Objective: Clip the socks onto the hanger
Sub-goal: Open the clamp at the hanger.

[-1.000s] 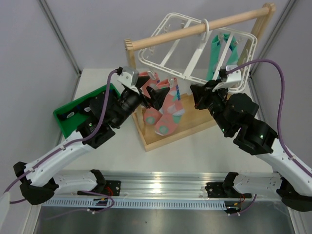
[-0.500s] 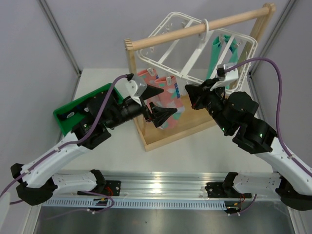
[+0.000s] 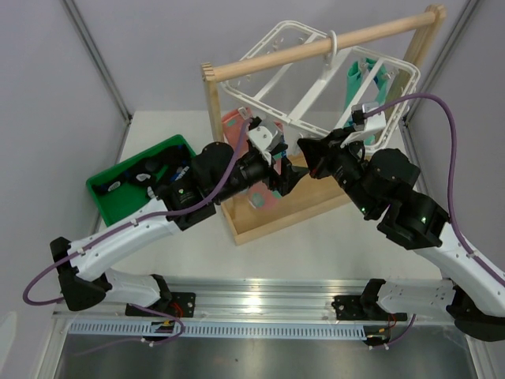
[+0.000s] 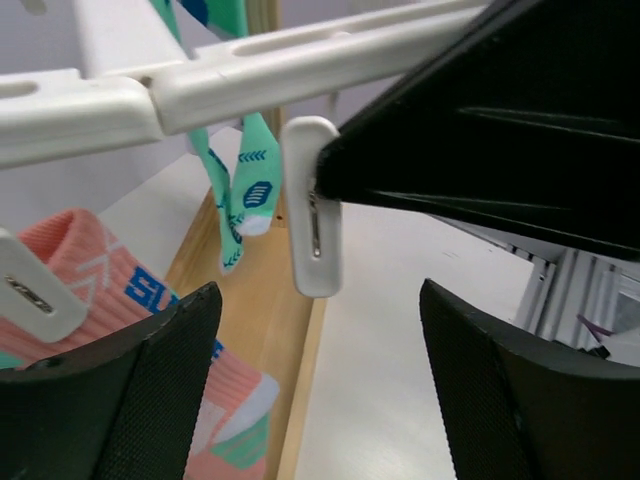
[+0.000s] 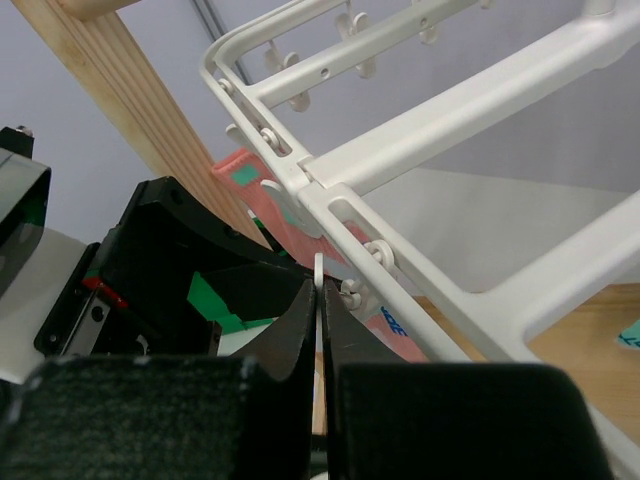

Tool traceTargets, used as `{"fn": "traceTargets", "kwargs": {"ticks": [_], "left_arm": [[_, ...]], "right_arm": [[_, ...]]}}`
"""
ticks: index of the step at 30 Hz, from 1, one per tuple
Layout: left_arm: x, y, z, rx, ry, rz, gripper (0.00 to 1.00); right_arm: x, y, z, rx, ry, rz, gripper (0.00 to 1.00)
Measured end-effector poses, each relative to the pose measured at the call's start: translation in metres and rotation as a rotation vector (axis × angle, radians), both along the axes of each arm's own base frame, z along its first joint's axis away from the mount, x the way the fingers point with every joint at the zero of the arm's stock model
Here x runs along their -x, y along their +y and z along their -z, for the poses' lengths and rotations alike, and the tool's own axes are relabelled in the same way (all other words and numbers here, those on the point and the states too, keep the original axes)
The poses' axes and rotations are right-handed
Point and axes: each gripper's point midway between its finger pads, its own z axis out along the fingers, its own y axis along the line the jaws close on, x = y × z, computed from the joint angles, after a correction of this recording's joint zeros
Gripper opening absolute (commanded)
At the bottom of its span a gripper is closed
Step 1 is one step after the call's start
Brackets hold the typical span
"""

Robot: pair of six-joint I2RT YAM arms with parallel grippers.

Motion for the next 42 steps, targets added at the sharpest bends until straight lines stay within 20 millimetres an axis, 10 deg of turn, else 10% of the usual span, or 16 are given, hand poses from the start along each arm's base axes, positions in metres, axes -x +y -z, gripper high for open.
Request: {"fn": "traceTargets", "kwargs": {"ticks": [14, 19, 23, 31, 42], "left_arm": [[-0.012, 0.002, -0.031, 0.107, -0.067, -0.064, 0.52], [-0.008, 0.0, -0.034, 0.119, -0.071, -0.043, 0.26], [-0.005, -0.003, -0.035, 0.12, -0.08, -0.017, 0.13], [0.0, -0.007, -0.038, 0.125, -0.11, 0.018, 0.13], [0.003, -0.01, -0.036, 0.092, -0.177, 0.056, 0.15]], "right_arm": [[0.002, -0.001, -0.002, -0.011, 0.0, -0.004, 0.0], [0.002, -0.001, -0.002, -0.014, 0.003, -0.004, 0.0], [0.003, -0.001, -0.003, -0.025, 0.007, -0.009, 0.21], [0.011, -0.019, -0.015, -0.058, 0.027, 0.015, 0.46], [0.016, -0.033, -0.017, -0.084, 0.068, 0.048, 0.48]]}}
